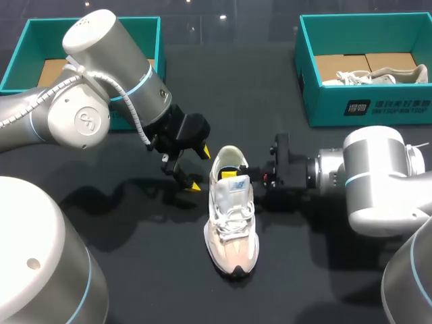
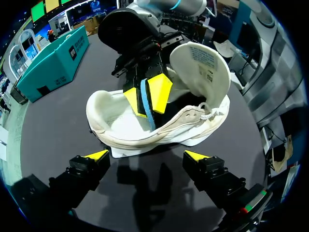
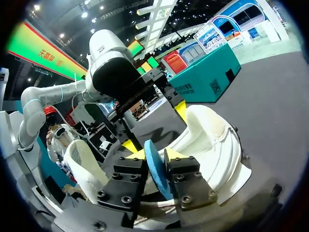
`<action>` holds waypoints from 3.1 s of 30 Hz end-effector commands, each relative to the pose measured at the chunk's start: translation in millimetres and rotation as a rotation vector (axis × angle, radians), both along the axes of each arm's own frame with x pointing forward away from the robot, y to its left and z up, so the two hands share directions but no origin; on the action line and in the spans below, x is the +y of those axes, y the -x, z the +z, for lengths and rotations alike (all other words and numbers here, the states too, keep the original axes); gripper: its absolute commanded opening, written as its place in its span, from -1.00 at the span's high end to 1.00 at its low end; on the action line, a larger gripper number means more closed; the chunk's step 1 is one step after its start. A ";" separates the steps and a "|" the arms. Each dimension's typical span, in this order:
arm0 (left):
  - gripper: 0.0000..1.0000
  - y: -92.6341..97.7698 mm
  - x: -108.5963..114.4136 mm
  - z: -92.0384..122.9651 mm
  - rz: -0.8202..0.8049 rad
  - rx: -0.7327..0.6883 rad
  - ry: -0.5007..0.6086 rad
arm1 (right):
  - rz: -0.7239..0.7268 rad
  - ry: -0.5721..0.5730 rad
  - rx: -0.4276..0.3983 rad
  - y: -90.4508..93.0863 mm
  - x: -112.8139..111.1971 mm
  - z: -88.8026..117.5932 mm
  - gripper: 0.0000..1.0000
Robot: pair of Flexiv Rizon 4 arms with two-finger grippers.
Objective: Take the shoe out of the shoebox, open the shoe tongue, remove and reinsert the insole, then place the shoe into the shoebox
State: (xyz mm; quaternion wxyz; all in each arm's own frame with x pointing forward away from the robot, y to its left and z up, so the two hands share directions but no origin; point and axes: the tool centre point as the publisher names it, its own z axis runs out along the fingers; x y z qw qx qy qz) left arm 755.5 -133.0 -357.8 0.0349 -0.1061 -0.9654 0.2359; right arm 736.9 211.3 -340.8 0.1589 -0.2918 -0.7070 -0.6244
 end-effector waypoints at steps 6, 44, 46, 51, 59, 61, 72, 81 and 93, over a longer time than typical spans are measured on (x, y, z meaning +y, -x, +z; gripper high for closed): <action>-1.00 0.6 4.0 -0.2 0.003 -0.004 -0.004 | 0.025 0.037 -0.056 -5.0 3.3 16.9 -0.47; -1.00 -1.1 34.0 15.2 -0.049 -0.023 -0.015 | -0.047 0.182 -0.111 -18.6 -29.1 44.2 -0.58; -1.00 -1.3 38.0 17.3 -0.056 -0.028 -0.021 | -0.055 0.193 -0.107 -20.2 -33.3 45.7 -0.58; -1.00 -3.1 52.0 21.8 -0.067 -0.036 -0.044 | -0.086 0.235 -0.080 -26.2 -48.1 48.7 -0.54; -1.00 -5.1 72.7 31.1 -0.088 -0.035 -0.062 | -0.086 0.289 -0.016 -34.4 -66.2 49.7 -0.47; -1.00 -5.9 77.9 33.6 -0.089 -0.034 -0.062 | -0.077 0.303 0.005 -36.1 -70.3 50.5 -0.45; -1.00 -8.0 104.8 45.3 -0.106 -0.016 -0.076 | -0.020 0.395 0.147 -48.8 -87.2 49.3 -0.48; -1.00 -7.8 122.4 53.3 -0.064 -0.010 -0.096 | 0.030 0.506 0.279 -58.8 -96.0 46.5 -0.47; -1.00 -7.1 135.2 62.8 -0.004 -0.012 -0.103 | 0.061 0.634 0.409 -65.2 -105.7 46.8 -0.46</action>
